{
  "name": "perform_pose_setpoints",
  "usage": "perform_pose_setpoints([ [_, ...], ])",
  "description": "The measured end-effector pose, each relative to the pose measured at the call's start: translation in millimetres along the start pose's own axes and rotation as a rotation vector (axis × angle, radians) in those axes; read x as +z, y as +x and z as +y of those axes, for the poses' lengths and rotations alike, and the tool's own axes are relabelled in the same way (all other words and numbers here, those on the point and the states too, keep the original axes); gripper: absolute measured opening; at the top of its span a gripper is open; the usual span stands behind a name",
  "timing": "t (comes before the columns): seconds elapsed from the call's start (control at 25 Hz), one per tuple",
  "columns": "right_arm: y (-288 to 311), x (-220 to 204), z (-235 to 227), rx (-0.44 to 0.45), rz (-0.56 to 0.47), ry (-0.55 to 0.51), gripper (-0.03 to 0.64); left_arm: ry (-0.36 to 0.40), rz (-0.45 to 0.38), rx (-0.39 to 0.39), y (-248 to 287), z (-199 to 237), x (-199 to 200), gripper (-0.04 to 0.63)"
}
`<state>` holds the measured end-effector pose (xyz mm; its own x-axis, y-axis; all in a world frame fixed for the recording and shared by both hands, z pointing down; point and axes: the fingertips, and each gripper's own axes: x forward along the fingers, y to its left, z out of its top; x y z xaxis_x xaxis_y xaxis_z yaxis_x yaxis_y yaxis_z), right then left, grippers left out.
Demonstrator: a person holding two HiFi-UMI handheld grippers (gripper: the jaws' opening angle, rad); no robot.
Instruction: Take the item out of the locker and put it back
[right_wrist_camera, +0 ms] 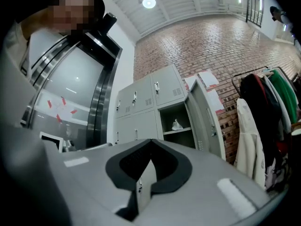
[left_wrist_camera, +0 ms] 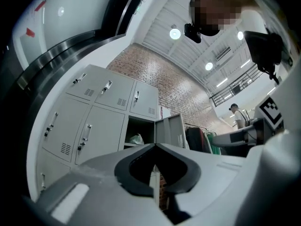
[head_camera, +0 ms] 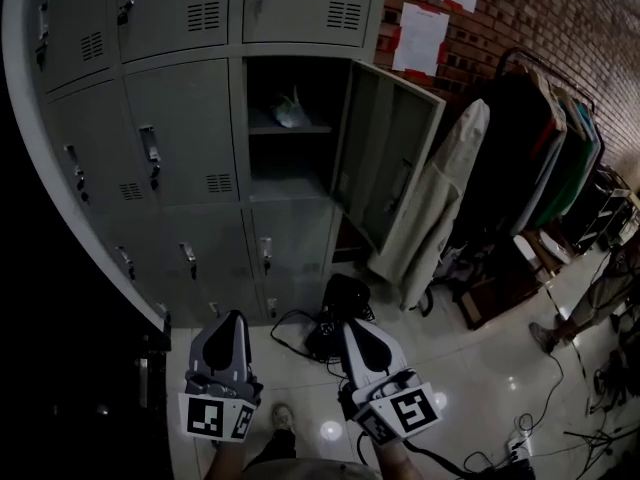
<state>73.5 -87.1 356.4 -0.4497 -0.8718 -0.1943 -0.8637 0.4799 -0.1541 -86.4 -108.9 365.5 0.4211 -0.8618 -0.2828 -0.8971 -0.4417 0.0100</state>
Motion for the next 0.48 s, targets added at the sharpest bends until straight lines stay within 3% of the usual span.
perform_pose_setpoints([
  [0.28, -94, 0, 19, 0.015, 0.089, -0.02, 0.003, 0.024, 0.023, -0.006, -68, -61, 21, 0.006],
  [0.48, -125, 23, 41, -0.034, -0.013, 0.005, 0.003, 0.039, -0.046, -0.026, -100, -79, 67, 0.006],
])
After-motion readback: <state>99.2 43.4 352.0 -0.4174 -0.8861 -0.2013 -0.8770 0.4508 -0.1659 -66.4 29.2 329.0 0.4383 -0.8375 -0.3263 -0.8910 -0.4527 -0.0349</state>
